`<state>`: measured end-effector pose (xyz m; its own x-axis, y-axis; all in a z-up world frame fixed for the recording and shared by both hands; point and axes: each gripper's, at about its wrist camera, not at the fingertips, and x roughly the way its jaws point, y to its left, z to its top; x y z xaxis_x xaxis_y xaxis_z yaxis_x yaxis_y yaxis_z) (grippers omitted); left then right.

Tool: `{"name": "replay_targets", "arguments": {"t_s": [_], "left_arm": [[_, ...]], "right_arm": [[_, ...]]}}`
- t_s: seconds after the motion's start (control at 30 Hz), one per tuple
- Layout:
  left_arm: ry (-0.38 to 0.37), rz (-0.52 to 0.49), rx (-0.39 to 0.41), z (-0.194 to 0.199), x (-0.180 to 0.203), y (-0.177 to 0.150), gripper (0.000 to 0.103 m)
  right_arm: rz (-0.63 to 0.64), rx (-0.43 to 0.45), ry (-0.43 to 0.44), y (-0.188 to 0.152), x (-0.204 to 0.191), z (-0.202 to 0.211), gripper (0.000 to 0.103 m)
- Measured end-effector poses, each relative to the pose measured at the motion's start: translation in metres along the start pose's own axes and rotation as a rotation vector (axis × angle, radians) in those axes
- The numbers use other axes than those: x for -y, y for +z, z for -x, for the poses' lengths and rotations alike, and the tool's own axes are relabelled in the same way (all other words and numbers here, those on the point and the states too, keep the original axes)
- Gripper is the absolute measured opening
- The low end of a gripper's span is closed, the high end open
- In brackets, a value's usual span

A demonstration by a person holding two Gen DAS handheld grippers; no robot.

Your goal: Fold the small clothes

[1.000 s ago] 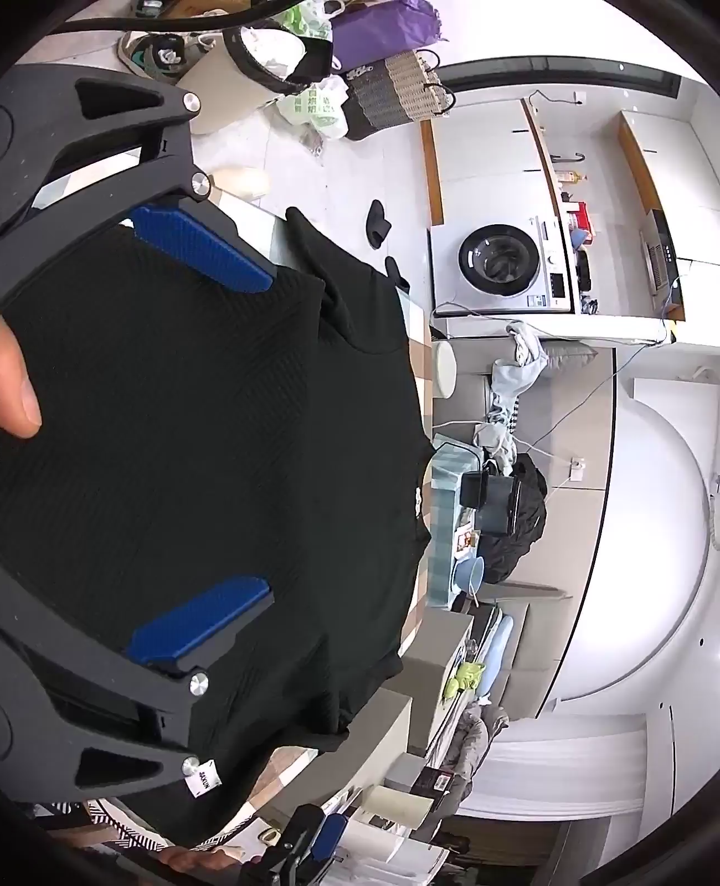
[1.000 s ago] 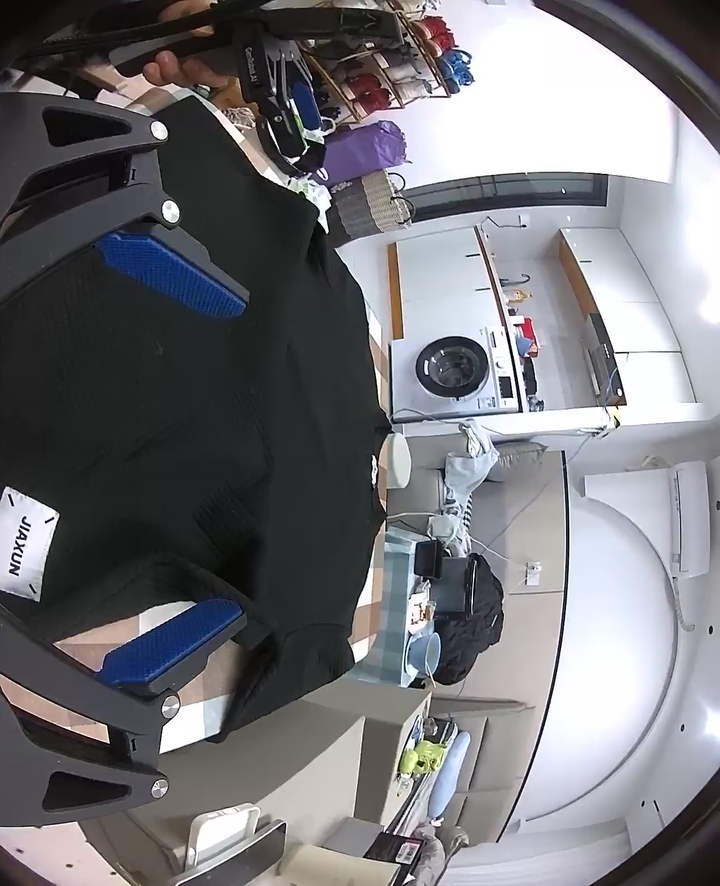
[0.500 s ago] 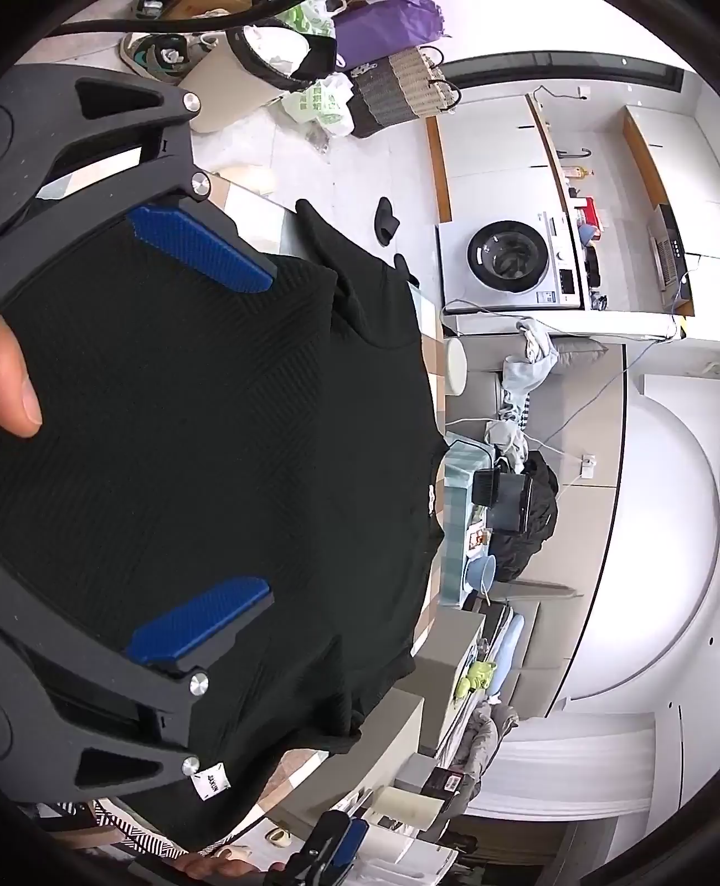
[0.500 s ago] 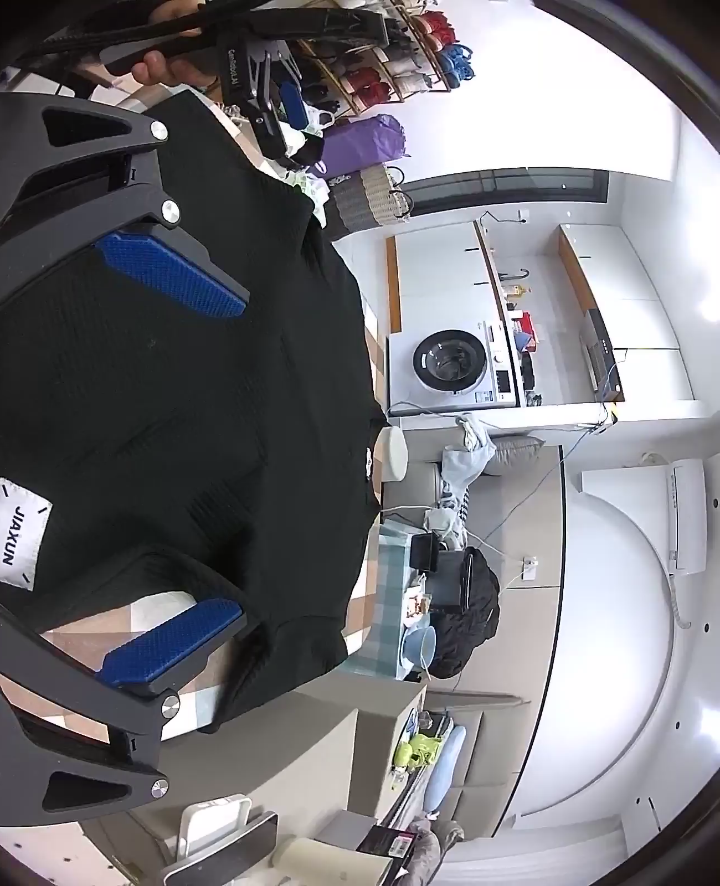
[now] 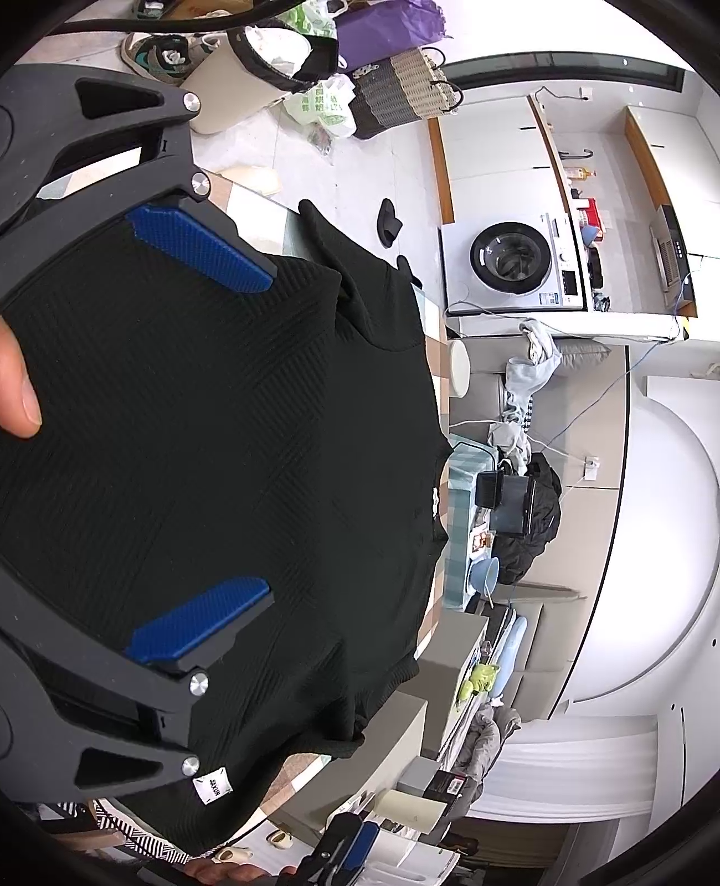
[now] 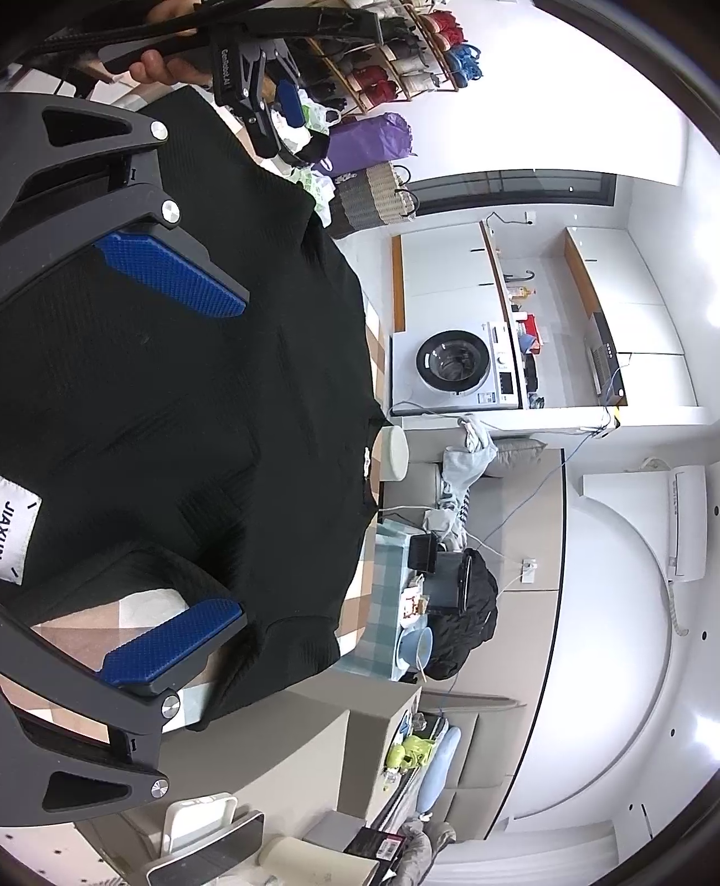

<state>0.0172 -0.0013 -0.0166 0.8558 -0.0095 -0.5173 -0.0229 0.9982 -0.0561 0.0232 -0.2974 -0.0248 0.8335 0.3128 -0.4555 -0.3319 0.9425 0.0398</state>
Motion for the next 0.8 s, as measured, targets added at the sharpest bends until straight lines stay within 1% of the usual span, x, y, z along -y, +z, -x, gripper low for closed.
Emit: {"name": "replay_targets", "arguments": {"t_s": [0.33, 0.8], "left_arm": [[0.004, -0.003, 0.005, -0.0002, 0.0003, 0.0005, 0.102], [0.013, -0.004, 0.005, -0.0067, -0.0034, 0.0034, 0.102]], "right_arm": [[-0.015, 0.012, -0.001, -0.0002, 0.0018, 0.0048, 0.103], [-0.019, 0.005, 0.011, -0.0001, 0.0028, -0.0005, 0.103]]}}
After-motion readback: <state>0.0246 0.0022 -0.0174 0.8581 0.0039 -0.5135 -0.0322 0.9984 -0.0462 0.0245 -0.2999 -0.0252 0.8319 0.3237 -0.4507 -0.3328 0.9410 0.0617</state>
